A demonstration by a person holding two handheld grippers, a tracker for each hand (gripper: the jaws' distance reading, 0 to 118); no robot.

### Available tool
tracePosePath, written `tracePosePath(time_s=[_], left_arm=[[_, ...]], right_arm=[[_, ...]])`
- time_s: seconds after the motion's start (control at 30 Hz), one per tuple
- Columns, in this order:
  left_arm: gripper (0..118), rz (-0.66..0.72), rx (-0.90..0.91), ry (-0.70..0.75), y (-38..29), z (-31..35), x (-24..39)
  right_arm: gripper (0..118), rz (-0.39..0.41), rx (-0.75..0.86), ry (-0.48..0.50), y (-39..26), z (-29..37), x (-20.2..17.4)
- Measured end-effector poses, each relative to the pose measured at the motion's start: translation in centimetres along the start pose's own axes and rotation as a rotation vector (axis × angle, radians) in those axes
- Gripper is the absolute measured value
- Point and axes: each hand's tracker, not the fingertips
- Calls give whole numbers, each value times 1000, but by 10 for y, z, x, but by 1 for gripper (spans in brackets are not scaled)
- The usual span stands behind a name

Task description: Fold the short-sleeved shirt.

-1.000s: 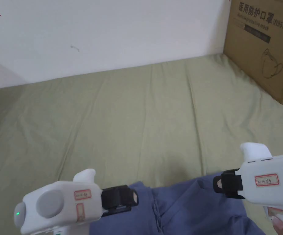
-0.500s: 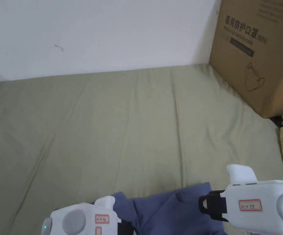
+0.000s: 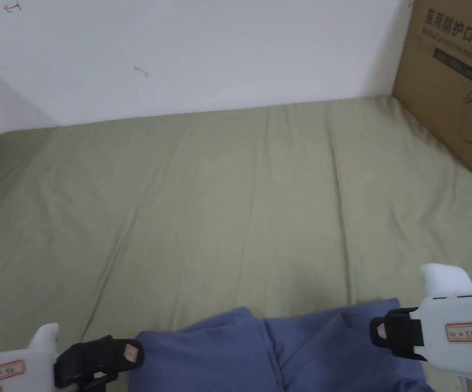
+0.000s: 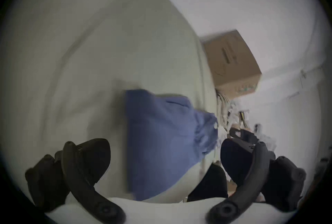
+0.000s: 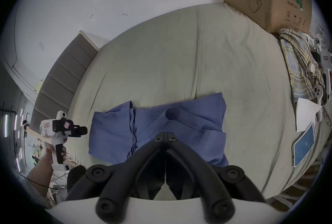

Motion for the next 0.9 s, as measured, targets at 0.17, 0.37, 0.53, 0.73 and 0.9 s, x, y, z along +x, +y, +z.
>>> tracePosePath(time_s=[0.17,0.37,0.53,0.73,0.9], left_arm=[[118,171,-104,-192,-6,-25,-41],[118,231,-181,-493,-5,-92,-37],[101,130,-143,-445,-6,-97,-29],[7,108,-80,-150,-19,-85,-34],[7,-273,-116,246,-15,-62,35]], right_arm=[[1,8,-21,1,-2,-5,-8],[1,-20,-74,19,-5,-5,-7],[1,-34,-59,-3,-4,-3,-2],[1,-53,-65,12,-5,-5,-2],[1,-25,-65,29,-7,0,-10]])
